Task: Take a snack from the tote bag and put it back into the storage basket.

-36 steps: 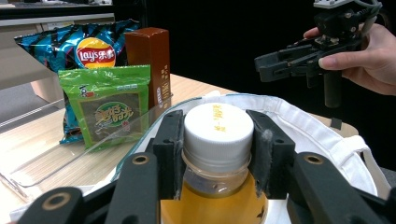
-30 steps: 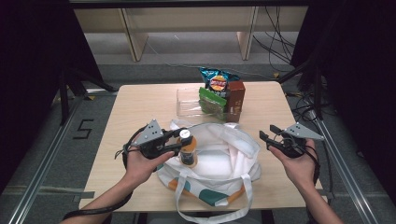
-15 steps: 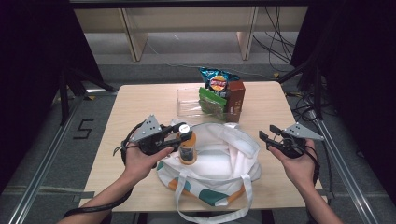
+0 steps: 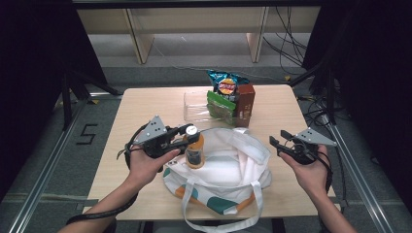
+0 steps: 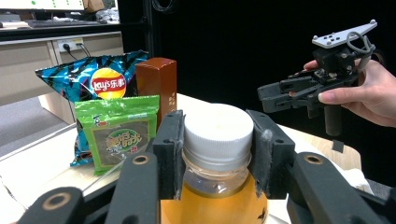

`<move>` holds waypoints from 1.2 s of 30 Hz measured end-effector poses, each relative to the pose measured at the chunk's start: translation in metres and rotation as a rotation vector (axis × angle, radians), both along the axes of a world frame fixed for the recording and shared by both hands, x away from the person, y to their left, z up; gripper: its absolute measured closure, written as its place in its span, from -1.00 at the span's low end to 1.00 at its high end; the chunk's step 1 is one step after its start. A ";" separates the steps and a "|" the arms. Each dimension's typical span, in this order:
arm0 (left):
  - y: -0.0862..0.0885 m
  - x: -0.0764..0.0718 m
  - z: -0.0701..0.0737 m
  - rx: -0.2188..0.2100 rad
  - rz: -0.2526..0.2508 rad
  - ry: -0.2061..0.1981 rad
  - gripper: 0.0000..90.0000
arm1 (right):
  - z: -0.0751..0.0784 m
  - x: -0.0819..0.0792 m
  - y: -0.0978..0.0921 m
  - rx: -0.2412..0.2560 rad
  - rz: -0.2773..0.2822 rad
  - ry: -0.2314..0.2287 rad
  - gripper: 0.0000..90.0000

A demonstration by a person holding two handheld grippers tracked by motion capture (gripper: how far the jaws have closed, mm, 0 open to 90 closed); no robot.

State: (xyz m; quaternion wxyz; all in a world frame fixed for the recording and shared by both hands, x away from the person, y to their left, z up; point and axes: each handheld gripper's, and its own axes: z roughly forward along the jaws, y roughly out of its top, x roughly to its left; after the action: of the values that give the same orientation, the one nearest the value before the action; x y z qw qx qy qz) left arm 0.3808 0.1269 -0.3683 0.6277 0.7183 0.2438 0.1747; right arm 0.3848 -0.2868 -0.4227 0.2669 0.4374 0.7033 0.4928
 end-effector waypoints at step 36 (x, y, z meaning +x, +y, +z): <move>0.001 0.008 0.023 -0.021 0.004 -0.011 0.30 | -0.001 0.002 -0.001 -0.011 -0.004 -0.019 0.08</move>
State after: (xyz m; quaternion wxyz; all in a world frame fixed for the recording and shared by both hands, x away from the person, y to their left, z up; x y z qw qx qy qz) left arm 0.3883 0.1277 -0.3458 0.6360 0.7103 0.2438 0.1774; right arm 0.3866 -0.2873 -0.4238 0.2768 0.4324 0.7027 0.4926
